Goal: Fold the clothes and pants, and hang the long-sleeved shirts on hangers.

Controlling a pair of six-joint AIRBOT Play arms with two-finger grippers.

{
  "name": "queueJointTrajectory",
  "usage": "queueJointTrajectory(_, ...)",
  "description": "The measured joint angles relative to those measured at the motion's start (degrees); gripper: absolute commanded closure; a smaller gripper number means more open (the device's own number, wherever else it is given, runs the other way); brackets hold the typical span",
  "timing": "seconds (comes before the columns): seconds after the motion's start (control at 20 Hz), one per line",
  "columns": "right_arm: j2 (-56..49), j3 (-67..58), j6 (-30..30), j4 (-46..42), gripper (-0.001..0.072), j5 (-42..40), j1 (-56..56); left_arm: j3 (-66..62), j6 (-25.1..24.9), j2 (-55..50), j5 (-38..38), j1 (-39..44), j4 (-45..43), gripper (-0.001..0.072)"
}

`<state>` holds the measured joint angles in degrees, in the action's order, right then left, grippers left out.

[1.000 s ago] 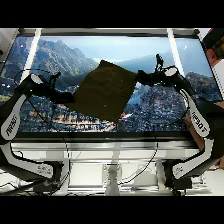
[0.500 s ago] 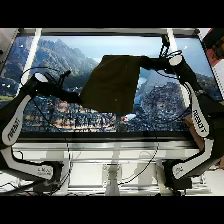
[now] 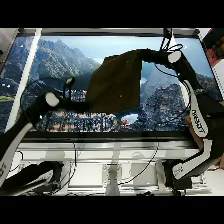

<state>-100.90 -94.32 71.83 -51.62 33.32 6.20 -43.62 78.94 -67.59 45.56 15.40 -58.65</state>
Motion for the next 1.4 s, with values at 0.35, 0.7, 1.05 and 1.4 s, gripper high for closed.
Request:
queueJointTrajectory(0.35,-1.09,-0.11,0.22,-6.51,0.0322,1.81,2.43,7.80,5.95,3.72,-7.10,5.57,-0.83,0.0549)
queueJointTrajectory(0.7,-1.20,-0.11,3.34,-9.22,0.0325,21.24,-5.18,8.61,6.62,4.00,-8.35,6.23,-0.90,0.0345)
queueJointTrajectory(1.05,-1.20,6.43,-0.81,-7.80,0.0321,48.41,-14.49,8.66,6.80,4.00,-7.10,3.23,-4.39,0.0054)
queueJointTrajectory(1.4,-1.20,19.61,-5.09,-0.35,0.0237,51.32,-13.57,8.66,1.66,3.34,0.02,-6.05,-2.95,0.0067)
